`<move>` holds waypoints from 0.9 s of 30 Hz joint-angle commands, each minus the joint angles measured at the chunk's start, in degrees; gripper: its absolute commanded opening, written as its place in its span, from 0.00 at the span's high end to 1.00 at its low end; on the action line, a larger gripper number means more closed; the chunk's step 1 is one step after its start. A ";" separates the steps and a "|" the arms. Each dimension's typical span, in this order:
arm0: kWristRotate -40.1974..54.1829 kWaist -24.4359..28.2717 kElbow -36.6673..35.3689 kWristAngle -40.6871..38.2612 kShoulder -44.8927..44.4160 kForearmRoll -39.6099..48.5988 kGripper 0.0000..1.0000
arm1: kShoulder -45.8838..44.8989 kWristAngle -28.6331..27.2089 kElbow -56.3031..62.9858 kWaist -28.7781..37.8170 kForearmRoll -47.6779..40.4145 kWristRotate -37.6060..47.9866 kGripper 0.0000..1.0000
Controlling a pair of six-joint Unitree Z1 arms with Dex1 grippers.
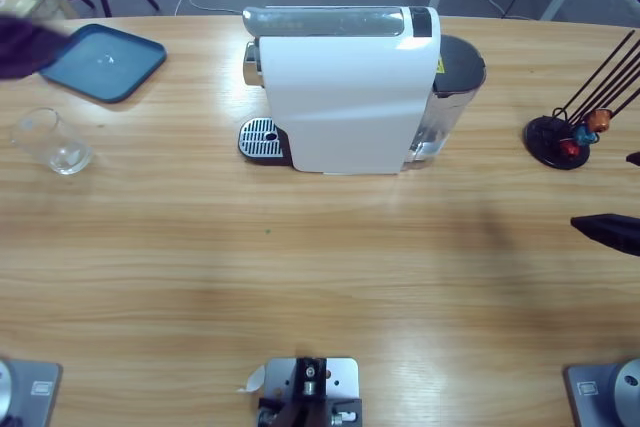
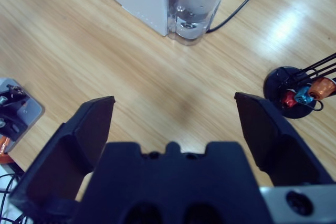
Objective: Pour coffee
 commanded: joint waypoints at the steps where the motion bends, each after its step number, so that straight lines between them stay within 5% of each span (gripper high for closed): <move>1: -12.46 -0.40 -3.77 -2.99 14.17 -7.77 0.00 | 1.33 0.20 0.41 -0.46 -0.10 -0.55 0.00; 5: -17.30 1.79 -4.19 -4.68 20.20 -13.61 0.00 | 1.63 0.17 0.27 -0.46 -0.10 -0.55 0.00; 8: -18.10 2.37 -4.39 -7.33 23.73 -17.88 0.11 | 1.54 0.12 0.27 -0.46 -0.01 -0.55 0.00; 12: -20.92 3.38 -6.50 -11.71 28.55 -20.29 0.01 | 1.63 0.03 0.27 -0.46 -0.08 -0.55 0.00; 19: -20.60 3.62 -10.40 -16.24 35.23 -20.80 0.01 | 1.67 -0.06 0.27 -0.46 -0.03 -0.47 0.00; 25: -20.78 3.99 -10.66 -17.55 36.93 -20.80 0.09 | 1.72 -0.06 0.27 -0.46 -0.06 -0.46 0.00; 27: -20.78 4.04 -10.89 -18.88 37.48 -21.29 0.24 | 1.72 -0.06 0.27 -0.46 -0.03 -0.46 0.00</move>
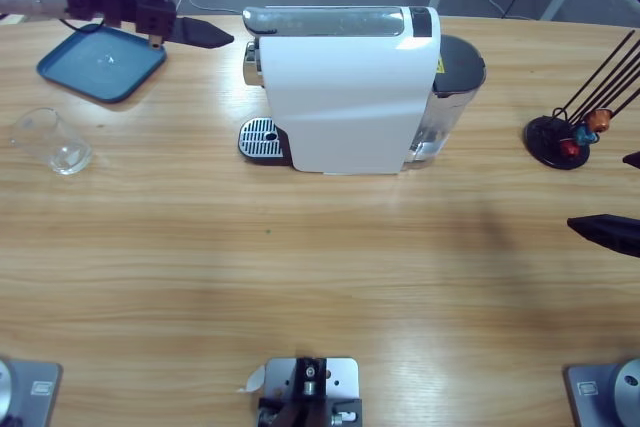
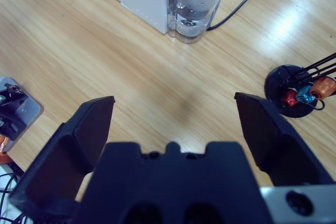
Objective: Pour coffee
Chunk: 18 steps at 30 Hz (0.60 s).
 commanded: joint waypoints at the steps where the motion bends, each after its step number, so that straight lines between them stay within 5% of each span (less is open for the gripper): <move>1: -0.61 0.82 -0.56 -3.72 4.81 -1.41 0.36 | 1.09 -0.06 0.27 -0.46 -0.08 -0.46 0.00; 6: -0.69 0.83 -0.56 -9.17 5.47 -3.05 0.79 | 1.05 -0.15 0.27 -0.46 -0.10 -0.47 0.00; 7: -0.69 0.83 -0.48 -9.54 5.58 -3.45 0.97 | 1.04 -0.15 0.27 -0.46 -0.10 -0.46 0.00; 18: -0.34 0.85 1.21 -8.17 2.77 -3.42 1.00 | 1.23 -0.15 0.27 -0.46 -0.10 -0.46 0.00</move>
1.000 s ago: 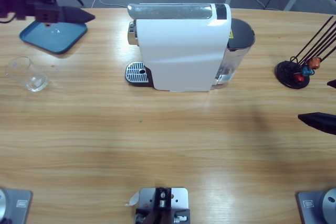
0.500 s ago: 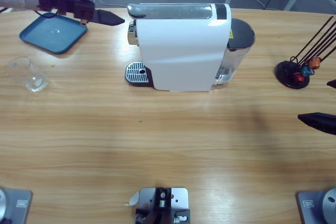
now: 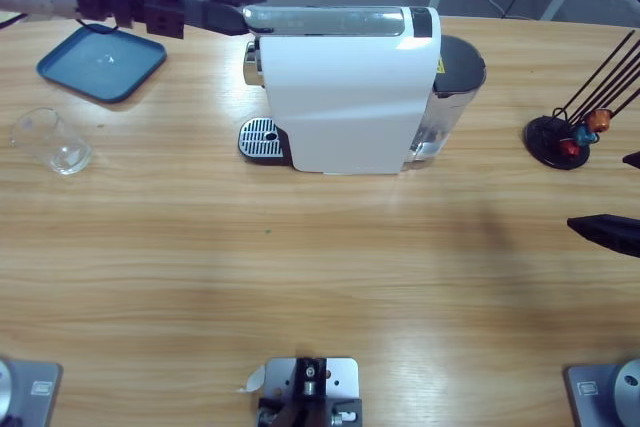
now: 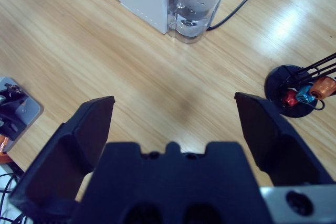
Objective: Pour coffee
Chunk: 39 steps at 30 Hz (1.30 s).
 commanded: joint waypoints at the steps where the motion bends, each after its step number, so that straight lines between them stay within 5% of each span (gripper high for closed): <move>1: -0.40 -0.04 1.77 0.29 0.32 -0.76 1.00 | 1.24 -0.15 0.27 -0.46 -0.10 -0.46 0.00; 10: -1.00 -0.67 -2.50 0.30 -3.51 -0.73 1.00 | 1.57 -0.15 0.18 -0.46 -0.10 -0.46 0.00; 18: -1.85 -7.11 -16.98 5.66 -5.71 4.74 1.00 | 3.79 -1.60 -0.44 -0.46 0.25 0.12 0.00; 21: 5.20 -9.90 -21.40 6.74 -5.85 6.34 0.99 | 3.56 -5.00 -0.59 -0.46 0.46 3.08 0.00; 23: 13.73 -10.73 -20.99 6.58 -6.69 6.93 0.15 | 4.22 -7.95 -0.89 -0.46 0.78 5.24 0.00; 24: 18.97 -10.94 -19.69 6.47 -7.47 6.93 0.02 | 5.02 -9.66 -1.02 -0.46 0.71 6.22 0.00; 28: 44.58 -11.92 -10.78 7.11 -15.15 8.46 0.03 | 7.44 -13.15 -0.44 -1.11 -1.82 7.77 0.12; 32: 64.49 -16.77 -6.49 30.43 -23.59 24.60 0.05 | 11.43 -18.20 0.48 -3.29 -2.95 7.81 0.15; 35: 65.11 -17.09 1.79 39.17 -28.02 23.37 0.03 | 13.82 -18.50 2.43 -12.25 -6.34 9.83 0.15; 39: 55.30 -17.09 7.22 36.80 -31.87 22.17 0.03 | 16.81 -18.15 9.13 -20.36 -18.29 10.39 0.17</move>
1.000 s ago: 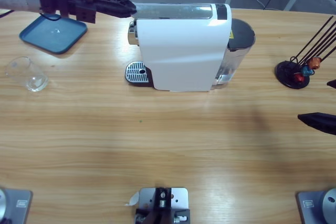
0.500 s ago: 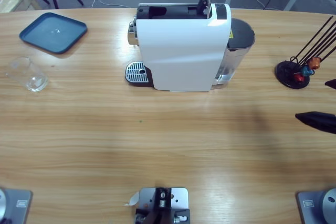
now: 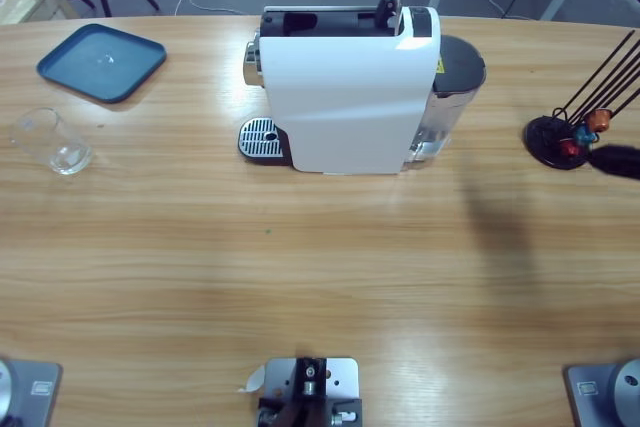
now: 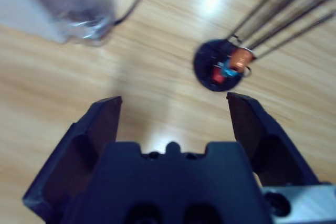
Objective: Pour coffee
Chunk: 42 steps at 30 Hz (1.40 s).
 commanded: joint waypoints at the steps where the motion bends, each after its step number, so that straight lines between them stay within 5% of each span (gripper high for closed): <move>1: -10.61 -0.98 13.31 3.42 -7.73 -0.86 0.03 | 7.23 -0.49 11.04 -14.79 -17.41 2.42 0.23; 8: -20.63 -0.98 26.30 5.30 -10.80 -11.16 0.03 | 12.93 3.11 17.16 -21.42 -31.55 -0.24 0.28; 17: -21.75 -0.98 27.42 7.11 -12.74 -12.11 0.03 | 20.85 7.65 20.69 -25.39 -44.87 -1.36 0.29; 22: -23.14 -0.98 28.22 7.11 -13.42 -12.11 0.03 | 23.49 8.83 22.99 -26.65 -51.89 -0.61 0.40; 26: -23.69 -0.98 28.36 7.21 -13.91 -12.11 0.03 | 23.98 8.88 23.59 -27.50 -53.38 -0.48 0.53; 34: -24.14 -0.98 28.55 7.11 -13.83 -12.11 0.03 | 23.58 9.04 23.89 -27.64 -53.89 -0.48 0.54; 36: -24.27 -1.04 28.57 6.88 -13.83 -12.11 0.03 | 23.47 9.18 24.17 -27.81 -54.84 -0.48 0.63; 42: -25.23 -2.94 28.64 6.93 -12.84 -12.25 0.00 | 24.63 9.72 24.45 -28.94 -56.28 -0.54 0.65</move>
